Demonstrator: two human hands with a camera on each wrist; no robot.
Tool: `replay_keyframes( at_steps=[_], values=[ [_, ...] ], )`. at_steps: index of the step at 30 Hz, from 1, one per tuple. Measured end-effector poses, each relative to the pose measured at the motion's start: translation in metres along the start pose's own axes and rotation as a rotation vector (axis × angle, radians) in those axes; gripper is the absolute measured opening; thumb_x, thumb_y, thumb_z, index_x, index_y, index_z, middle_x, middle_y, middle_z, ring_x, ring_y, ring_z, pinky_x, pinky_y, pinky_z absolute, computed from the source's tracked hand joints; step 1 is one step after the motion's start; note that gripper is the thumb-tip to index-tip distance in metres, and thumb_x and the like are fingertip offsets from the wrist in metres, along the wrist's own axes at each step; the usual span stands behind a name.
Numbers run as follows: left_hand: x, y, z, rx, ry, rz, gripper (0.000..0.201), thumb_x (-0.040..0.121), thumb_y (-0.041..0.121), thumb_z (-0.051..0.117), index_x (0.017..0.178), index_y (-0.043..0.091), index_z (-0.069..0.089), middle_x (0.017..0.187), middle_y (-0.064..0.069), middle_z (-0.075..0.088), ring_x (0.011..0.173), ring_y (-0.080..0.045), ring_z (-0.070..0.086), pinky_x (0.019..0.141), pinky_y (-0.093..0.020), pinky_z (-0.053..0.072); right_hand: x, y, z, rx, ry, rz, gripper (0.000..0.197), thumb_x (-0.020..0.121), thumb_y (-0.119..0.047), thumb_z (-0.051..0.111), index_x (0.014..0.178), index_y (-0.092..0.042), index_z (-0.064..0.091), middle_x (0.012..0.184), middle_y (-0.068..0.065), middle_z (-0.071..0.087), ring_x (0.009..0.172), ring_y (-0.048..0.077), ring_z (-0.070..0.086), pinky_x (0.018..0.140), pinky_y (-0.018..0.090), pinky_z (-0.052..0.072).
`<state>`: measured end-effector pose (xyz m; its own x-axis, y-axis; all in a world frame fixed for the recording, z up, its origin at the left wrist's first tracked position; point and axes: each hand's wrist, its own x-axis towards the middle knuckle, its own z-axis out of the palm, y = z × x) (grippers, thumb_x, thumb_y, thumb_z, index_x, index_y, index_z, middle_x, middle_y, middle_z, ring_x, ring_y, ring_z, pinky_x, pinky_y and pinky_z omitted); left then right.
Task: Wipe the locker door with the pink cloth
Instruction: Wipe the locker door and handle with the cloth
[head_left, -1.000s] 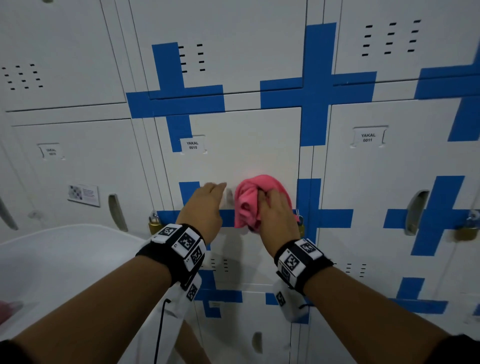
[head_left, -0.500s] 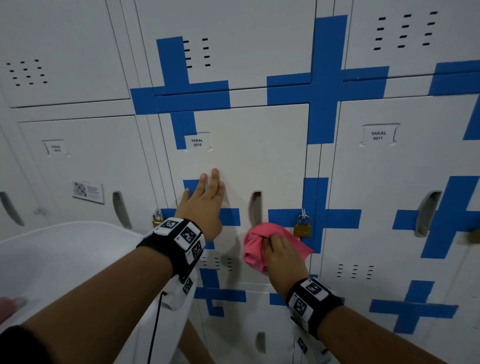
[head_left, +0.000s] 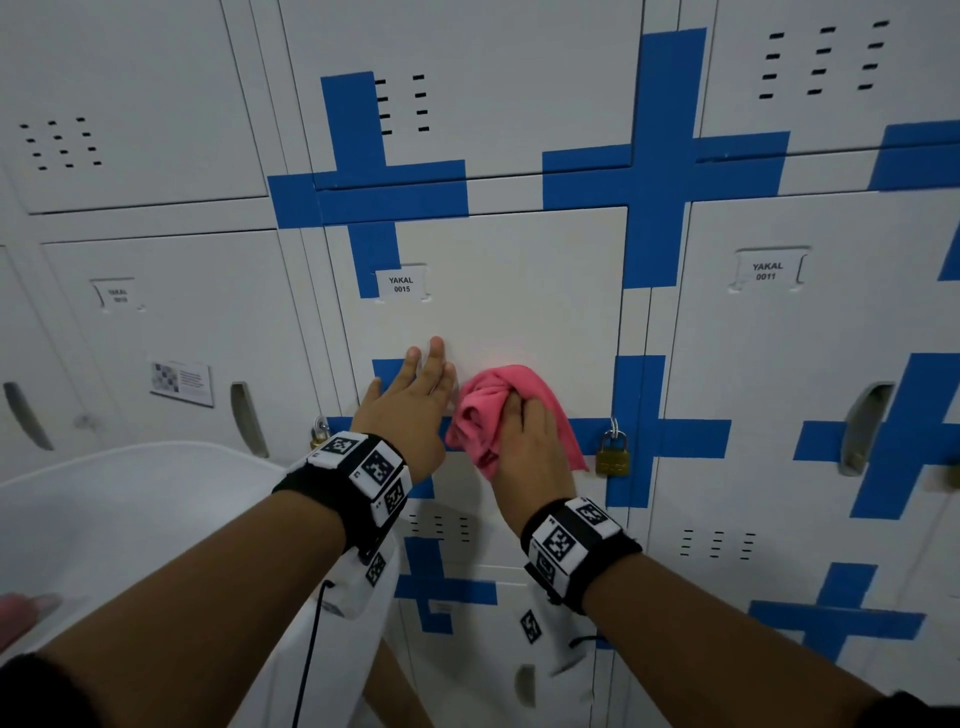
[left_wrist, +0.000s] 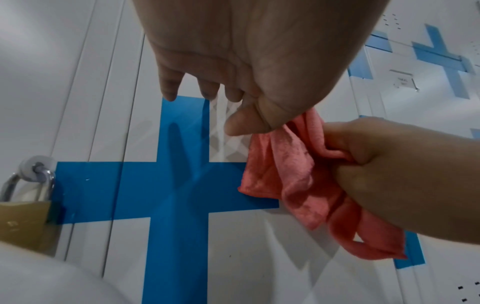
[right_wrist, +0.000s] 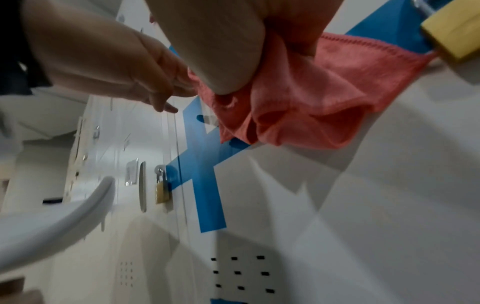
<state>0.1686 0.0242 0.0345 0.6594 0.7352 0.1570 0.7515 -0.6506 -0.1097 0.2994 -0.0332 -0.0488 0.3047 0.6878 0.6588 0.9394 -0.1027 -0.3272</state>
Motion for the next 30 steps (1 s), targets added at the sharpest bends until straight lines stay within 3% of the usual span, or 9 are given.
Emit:
replay_keyframes(
  at_steps=[3,8,13,17,22,26,30],
  values=[
    [0.001,-0.001,0.004,-0.002,0.017,0.008,0.083,0.086,0.013,0.045,0.150,0.019,-0.007,0.155,0.002,-0.032,0.147,-0.022,-0.017,0.119,-0.051,0.010,-0.005,0.008,0.011,-0.013,0.025,0.002,0.060,0.078,-0.011,0.066,0.132,0.003,0.043,0.116,0.017,0.053,0.100,0.027,0.052,0.081,0.033,0.053],
    [0.005,-0.005,0.012,0.005,0.032,0.010,0.087,0.082,0.005,0.044,0.150,0.019,-0.010,0.154,0.003,-0.034,0.147,-0.021,-0.018,0.119,-0.050,0.010,-0.013,0.014,0.024,-0.118,-0.111,0.027,0.059,0.081,-0.015,0.064,0.134,-0.002,0.043,0.128,0.015,0.047,0.111,0.027,0.047,0.091,0.036,0.049],
    [0.006,-0.004,0.017,0.011,0.055,0.011,0.087,0.082,0.004,0.043,0.150,0.019,-0.009,0.154,0.002,-0.035,0.147,-0.022,-0.018,0.119,-0.051,0.013,-0.012,0.011,0.012,-0.315,-0.243,-0.017,0.037,0.084,-0.014,0.055,0.118,0.000,0.053,0.116,0.019,0.052,0.103,0.032,0.050,0.085,0.039,0.048],
    [0.004,-0.004,0.015,0.018,0.058,0.009,0.085,0.083,0.004,0.041,0.150,0.018,-0.009,0.154,0.002,-0.034,0.147,-0.022,-0.017,0.119,-0.051,0.014,-0.023,0.018,0.006,-0.395,-0.346,-0.046,0.037,0.087,-0.014,0.051,0.122,0.000,0.049,0.118,0.018,0.053,0.107,0.031,0.050,0.091,0.040,0.046],
    [0.004,-0.003,0.011,0.024,0.022,-0.007,0.087,0.084,0.005,0.044,0.149,0.020,-0.011,0.153,0.003,-0.036,0.146,-0.021,-0.019,0.119,-0.051,0.011,-0.024,0.014,-0.009,-0.419,-0.382,-0.090,0.032,0.090,-0.017,0.051,0.118,-0.002,0.051,0.115,0.016,0.056,0.104,0.029,0.054,0.089,0.037,0.049],
    [-0.001,-0.002,0.003,-0.007,-0.028,-0.022,0.089,0.083,0.005,0.044,0.149,0.023,-0.013,0.153,0.005,-0.035,0.146,-0.019,-0.018,0.120,-0.051,0.009,-0.019,0.008,-0.028,-0.328,-0.426,-0.138,0.023,0.089,-0.016,0.049,0.106,-0.003,0.058,0.103,0.013,0.063,0.094,0.026,0.057,0.089,0.036,0.049],
    [-0.007,-0.002,-0.006,-0.017,-0.076,-0.037,0.089,0.083,0.003,0.043,0.149,0.026,-0.012,0.155,0.007,-0.030,0.147,-0.019,-0.016,0.120,-0.050,0.006,-0.023,0.005,-0.060,-0.032,-0.512,-0.093,0.020,0.092,-0.009,0.042,0.102,-0.007,0.060,0.093,0.008,0.062,0.085,0.017,0.057,0.083,0.018,0.044]
  ],
)
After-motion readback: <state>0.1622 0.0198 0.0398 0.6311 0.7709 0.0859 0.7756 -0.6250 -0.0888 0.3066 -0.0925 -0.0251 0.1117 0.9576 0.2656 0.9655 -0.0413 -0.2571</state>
